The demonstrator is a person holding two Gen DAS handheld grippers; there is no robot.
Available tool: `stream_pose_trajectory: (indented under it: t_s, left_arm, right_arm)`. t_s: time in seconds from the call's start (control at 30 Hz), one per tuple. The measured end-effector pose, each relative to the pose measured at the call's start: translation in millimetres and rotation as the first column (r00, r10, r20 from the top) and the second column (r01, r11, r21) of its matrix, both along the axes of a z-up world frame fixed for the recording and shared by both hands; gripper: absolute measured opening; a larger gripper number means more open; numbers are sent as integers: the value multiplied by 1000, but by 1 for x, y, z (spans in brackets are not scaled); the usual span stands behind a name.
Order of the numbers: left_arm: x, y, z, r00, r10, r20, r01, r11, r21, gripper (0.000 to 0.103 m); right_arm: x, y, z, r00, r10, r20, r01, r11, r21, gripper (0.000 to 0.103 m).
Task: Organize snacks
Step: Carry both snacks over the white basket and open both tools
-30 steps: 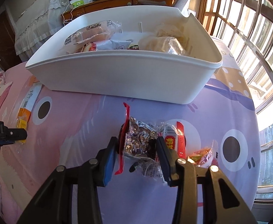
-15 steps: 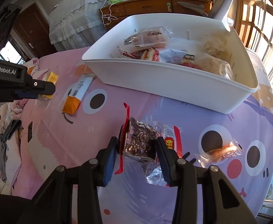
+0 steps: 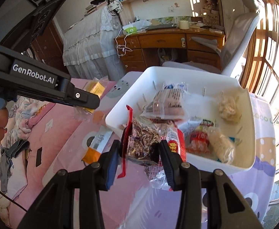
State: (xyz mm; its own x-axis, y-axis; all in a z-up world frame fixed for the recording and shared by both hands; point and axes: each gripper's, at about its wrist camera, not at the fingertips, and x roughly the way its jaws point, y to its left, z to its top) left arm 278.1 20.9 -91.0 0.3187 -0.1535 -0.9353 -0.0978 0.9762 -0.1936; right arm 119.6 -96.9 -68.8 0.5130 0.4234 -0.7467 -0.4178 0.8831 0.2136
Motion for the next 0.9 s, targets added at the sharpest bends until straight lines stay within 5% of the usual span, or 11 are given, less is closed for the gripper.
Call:
stream_pose_trajectory:
  t_s: [0.33,0.43,0.47,0.5,0.9]
  left_arm:
    - [46,-19,16,995,-51,80,52,999,-5,25]
    - [51,-22,17,994,-39,101,41,999,-12,43]
    - [52,-22,17,995,-31,99,32,999,-7,62]
    - [52,-21,15,995,-22,96,21,1000,4,70]
    - [24,6,11,996,71,49,-75,995,69,76]
  right_arm:
    - [46,-34,12,992,-126,17,126,992,19,43]
    - [55,-44,7,988,-153,-10,153,988,17,43]
    - [57,-47,5,987,-161,-27,161,987,16,44]
    - [60,-49,2,984,-170,-48,171,985,12,47]
    - [51,-79,-6,949,-243,-200,253,967,23,54]
